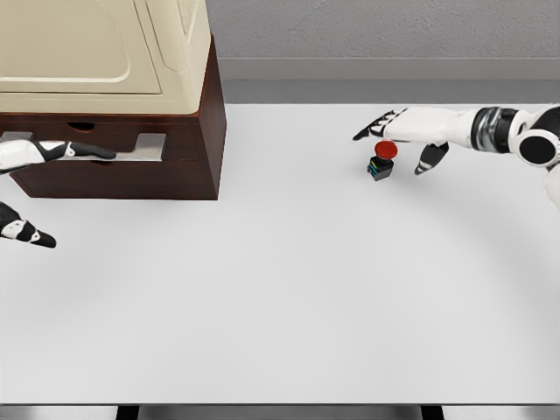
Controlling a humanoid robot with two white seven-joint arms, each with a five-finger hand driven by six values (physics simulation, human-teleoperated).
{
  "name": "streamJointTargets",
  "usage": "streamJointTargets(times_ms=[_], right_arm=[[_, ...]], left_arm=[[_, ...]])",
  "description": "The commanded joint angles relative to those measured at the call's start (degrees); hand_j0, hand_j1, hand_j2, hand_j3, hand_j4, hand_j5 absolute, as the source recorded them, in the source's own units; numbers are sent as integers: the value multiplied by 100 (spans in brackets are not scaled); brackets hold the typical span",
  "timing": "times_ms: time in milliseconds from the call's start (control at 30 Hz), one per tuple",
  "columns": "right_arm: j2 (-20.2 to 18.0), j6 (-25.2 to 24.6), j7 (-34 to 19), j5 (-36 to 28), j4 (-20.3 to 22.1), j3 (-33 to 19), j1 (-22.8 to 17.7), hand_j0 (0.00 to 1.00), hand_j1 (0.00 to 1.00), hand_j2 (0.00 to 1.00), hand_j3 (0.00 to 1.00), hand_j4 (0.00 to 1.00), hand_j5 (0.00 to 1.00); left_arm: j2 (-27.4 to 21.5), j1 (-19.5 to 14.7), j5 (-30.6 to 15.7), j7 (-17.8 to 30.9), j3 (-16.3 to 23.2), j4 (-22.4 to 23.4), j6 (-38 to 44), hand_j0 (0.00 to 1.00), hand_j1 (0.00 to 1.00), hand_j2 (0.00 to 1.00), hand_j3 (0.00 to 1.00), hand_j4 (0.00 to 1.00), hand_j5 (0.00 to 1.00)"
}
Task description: Open the cabinet drawer with left arm, and place a switch into the drawer with right arm
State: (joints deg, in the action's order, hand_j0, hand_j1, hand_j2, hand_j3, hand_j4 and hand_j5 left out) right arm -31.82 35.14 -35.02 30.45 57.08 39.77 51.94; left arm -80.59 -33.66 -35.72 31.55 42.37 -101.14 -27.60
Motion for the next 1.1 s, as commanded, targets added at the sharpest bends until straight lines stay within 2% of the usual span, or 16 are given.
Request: streamJointTargets(times_ms=[0,67,200,400,467,500,1067], right_arm=[[158,-14,2,145,-258,-4,0,100,100,100,100,100,100],[228,-14,2,224,-469,-13,62,100,100,100,100,100,100],[264,-14,2,233,-513,-13,97,100,100,100,100,100,100],[395,-14,2,347,-522,-4,97,100,100,100,100,100,100],[492,-14,2,356,-803,-4,185,100,100,100,100,100,100],[510,-14,2,374,-812,-4,185,100,100,100,100,100,100],[527,-14,2,409,-944,-4,211,100,100,100,100,100,100]], left_arm=[[35,-1,-120,71,8,7,300,94,94,94,94,94,94],[70,-36,-129,71,-1,-2,774,94,94,94,94,94,94],[96,-124,-137,-114,-1,7,1293,94,94,94,94,94,94],[96,-168,-137,-307,-1,15,1328,95,95,95,95,95,95],[114,-168,-129,-307,-1,15,1468,95,95,95,95,95,95],[202,-185,-111,-307,-1,15,1600,95,95,95,95,95,95],[254,-185,65,-492,8,24,2093,96,96,96,96,96,96]])
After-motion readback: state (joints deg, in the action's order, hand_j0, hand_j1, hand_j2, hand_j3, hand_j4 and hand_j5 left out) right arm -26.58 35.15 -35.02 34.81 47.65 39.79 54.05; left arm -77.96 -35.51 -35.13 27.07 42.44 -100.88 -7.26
